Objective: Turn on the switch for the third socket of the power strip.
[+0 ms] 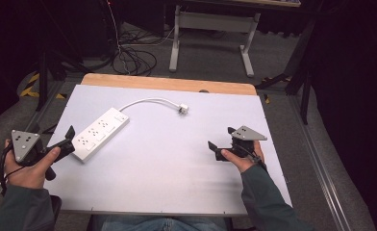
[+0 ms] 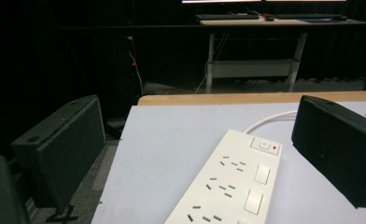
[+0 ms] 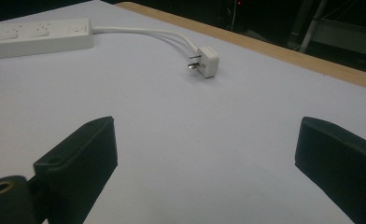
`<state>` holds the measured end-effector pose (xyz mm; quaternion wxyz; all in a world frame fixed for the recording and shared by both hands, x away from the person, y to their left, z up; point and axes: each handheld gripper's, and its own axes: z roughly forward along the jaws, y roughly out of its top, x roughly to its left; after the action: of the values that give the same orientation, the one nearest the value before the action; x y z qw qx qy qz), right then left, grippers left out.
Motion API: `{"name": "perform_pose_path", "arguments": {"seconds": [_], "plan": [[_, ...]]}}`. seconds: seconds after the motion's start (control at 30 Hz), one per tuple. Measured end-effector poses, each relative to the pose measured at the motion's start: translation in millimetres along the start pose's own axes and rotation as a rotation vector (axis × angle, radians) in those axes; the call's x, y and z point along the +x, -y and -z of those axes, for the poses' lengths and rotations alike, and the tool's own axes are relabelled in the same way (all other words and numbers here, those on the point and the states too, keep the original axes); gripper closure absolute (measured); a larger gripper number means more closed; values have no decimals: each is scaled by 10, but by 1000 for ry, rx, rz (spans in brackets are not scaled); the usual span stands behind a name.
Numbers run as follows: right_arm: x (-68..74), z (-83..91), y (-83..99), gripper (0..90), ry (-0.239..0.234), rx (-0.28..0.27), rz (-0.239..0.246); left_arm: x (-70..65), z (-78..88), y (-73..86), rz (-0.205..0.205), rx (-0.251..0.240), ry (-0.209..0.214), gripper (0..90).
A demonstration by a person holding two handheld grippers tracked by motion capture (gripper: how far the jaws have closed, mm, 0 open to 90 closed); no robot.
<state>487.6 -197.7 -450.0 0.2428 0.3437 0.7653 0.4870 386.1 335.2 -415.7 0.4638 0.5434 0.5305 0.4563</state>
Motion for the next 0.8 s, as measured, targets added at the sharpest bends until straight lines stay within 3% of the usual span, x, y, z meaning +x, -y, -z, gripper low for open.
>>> {"name": "perform_pose_path", "arguments": {"seconds": [0.33, 0.63, 0.67, 0.73, 0.8], "plan": [[1, -1, 0, 62, -2, -1, 0, -15, -3, 4, -22, -8, -12, 111], [2, 3, -1, 62, -3, -3, 3, -1, 2, 7, -14, 2, -7, 313], [5, 3, -1, 62, -4, -1, 3, 2, 4, 5, -13, 1, -5, 376], [6, 3, -1, 62, -3, -1, 4, 10, 9, 4, -14, 0, -3, 396], [8, 5, -2, 62, -4, -1, 4, 16, 13, 3, -11, 4, -1, 478]]}}
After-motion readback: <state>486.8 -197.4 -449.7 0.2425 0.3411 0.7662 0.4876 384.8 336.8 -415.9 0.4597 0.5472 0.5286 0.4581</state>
